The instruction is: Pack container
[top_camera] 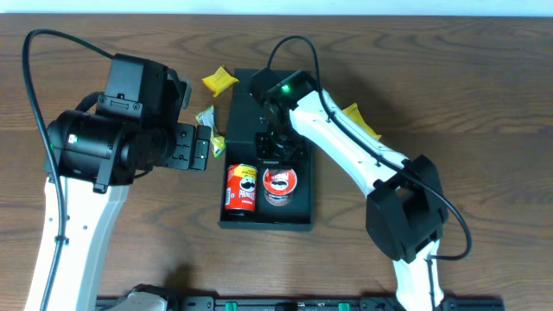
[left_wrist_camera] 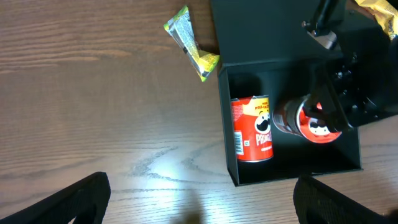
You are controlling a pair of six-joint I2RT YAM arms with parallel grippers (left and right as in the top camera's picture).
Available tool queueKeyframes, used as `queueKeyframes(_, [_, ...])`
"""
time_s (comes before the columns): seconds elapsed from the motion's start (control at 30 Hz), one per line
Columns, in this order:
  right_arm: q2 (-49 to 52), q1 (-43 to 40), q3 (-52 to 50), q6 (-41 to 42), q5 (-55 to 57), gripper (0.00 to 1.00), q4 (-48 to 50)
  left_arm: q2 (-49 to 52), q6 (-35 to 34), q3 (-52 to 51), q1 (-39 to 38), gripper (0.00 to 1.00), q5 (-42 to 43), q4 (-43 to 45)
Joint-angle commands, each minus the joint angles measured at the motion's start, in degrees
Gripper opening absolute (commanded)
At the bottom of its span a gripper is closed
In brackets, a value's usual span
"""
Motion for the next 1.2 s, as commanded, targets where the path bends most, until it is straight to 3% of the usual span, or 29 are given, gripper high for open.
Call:
queueKeyframes(0.0, [0.3,0.6,-0.4,2.5,0.7,0.02,1.1,0.2,0.2,-0.3,-0.2,0.95,0.1,0.2])
queueKeyframes(0.47, [0.5,4.9,-5.6,9.8,0.0,0.02,16.7,0.2,0.2,-0.3,-0.2,0.95,0.1,0.8])
queueKeyframes(0.73, [0.5,5.1,-5.9,11.3,0.4,0.01,18.7,0.2,0.2,-0.3,-0.2,0.95,0.1,0.9])
queueKeyframes(1.17, [0.6,5.5,-6.3,9.3,24.8,0.02,20.4,0.2,0.2,-0.3,-0.2,0.96,0.1,-0.4])
